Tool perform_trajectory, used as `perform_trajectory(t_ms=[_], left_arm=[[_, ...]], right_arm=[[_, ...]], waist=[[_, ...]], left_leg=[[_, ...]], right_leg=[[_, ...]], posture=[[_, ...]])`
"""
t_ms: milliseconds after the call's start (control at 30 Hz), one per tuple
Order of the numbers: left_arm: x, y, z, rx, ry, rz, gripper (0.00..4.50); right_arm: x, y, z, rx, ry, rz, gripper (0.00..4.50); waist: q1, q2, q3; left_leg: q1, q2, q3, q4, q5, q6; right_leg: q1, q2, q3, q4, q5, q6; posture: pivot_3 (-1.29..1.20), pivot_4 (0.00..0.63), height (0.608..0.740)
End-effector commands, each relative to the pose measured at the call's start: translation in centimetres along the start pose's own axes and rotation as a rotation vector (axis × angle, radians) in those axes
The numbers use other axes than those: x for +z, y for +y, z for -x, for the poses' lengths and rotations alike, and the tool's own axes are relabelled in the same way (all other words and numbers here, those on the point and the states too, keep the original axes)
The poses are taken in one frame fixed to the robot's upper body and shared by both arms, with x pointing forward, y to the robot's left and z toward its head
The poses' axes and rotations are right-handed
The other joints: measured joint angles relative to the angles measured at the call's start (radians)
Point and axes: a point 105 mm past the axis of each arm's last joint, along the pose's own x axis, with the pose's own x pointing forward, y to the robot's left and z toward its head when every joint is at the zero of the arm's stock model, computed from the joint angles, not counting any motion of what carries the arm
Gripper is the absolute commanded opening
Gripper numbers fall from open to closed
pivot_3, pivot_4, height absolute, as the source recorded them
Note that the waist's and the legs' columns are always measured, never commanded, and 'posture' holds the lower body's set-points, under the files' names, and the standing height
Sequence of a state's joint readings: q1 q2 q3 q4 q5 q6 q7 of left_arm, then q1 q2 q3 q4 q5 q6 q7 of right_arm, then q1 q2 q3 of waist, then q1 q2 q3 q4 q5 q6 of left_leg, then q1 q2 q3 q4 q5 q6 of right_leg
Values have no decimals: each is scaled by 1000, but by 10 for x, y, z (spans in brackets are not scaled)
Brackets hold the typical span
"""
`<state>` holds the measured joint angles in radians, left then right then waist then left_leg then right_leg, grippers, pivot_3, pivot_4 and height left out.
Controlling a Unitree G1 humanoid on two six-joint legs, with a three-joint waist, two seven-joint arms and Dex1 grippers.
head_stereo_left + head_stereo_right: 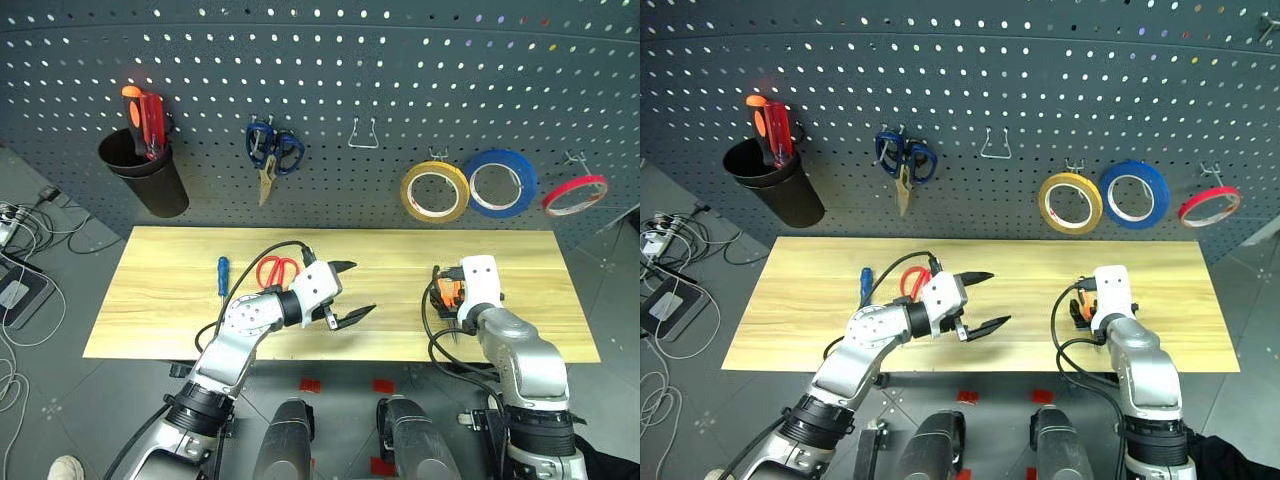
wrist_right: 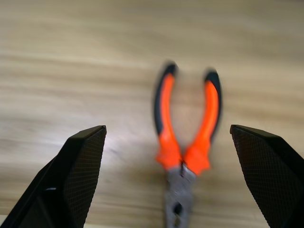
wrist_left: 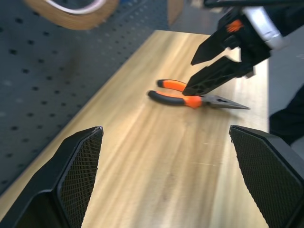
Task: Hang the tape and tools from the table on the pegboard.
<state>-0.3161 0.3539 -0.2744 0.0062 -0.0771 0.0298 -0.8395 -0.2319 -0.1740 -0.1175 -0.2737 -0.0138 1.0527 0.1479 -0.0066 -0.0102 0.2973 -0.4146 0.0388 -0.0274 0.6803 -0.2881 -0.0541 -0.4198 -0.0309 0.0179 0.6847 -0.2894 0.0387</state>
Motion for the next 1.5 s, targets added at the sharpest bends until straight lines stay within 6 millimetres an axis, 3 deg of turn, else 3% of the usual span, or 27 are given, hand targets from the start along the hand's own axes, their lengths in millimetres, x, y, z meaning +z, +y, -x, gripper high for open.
perform_trajectory(t_ms=[33,367,600,700,867,1100,1233,1500], left_arm=[[14,-3,-4,-30,-47,-35,4500],[22,-4,-6,-46,-67,-34,4500],[25,-12,-6,-71,-77,-23,4500],[25,-14,-6,-79,-80,-22,4500],[24,-16,-7,-91,-84,-23,4500],[28,-17,-10,-103,-104,-29,4500],[31,-16,-7,-96,-118,-13,4500],[39,-10,11,13,-138,59,4500]], right_arm=[[6,-5,-1,-6,3,-37,4458],[15,4,-19,39,15,-60,4458],[11,-4,-26,22,43,-22,4458],[13,-8,-26,13,37,-17,3905],[12,-8,-26,10,33,-8,2216],[18,-7,-24,7,3,25,2145],[33,5,-15,70,-82,93,2145],[56,58,29,330,-333,231,2145]], waist=[[-3,1,10],[-9,0,47],[-9,0,64],[-9,-1,66],[-9,-1,67],[-11,-1,67],[-12,0,66],[-22,0,57]], left_leg=[[0,0,0,0,0,0],[0,0,0,0,0,0],[0,1,0,0,0,0],[0,1,0,0,0,0],[-1,1,0,0,0,0],[-1,2,1,0,0,0],[-1,2,1,0,0,-1],[-3,4,1,-2,3,-5]], right_leg=[[0,0,0,0,0,0],[-2,0,1,4,0,0],[-2,0,1,3,0,0],[-2,0,0,3,0,0],[-2,0,0,3,0,0],[-2,0,0,2,0,0],[-3,0,0,2,0,0],[-4,1,-1,-2,0,0]], posture=[[21,409,740],[43,432,740],[47,437,740],[44,431,740],[26,403,740],[12,378,740],[3,350,740],[5,277,740]])
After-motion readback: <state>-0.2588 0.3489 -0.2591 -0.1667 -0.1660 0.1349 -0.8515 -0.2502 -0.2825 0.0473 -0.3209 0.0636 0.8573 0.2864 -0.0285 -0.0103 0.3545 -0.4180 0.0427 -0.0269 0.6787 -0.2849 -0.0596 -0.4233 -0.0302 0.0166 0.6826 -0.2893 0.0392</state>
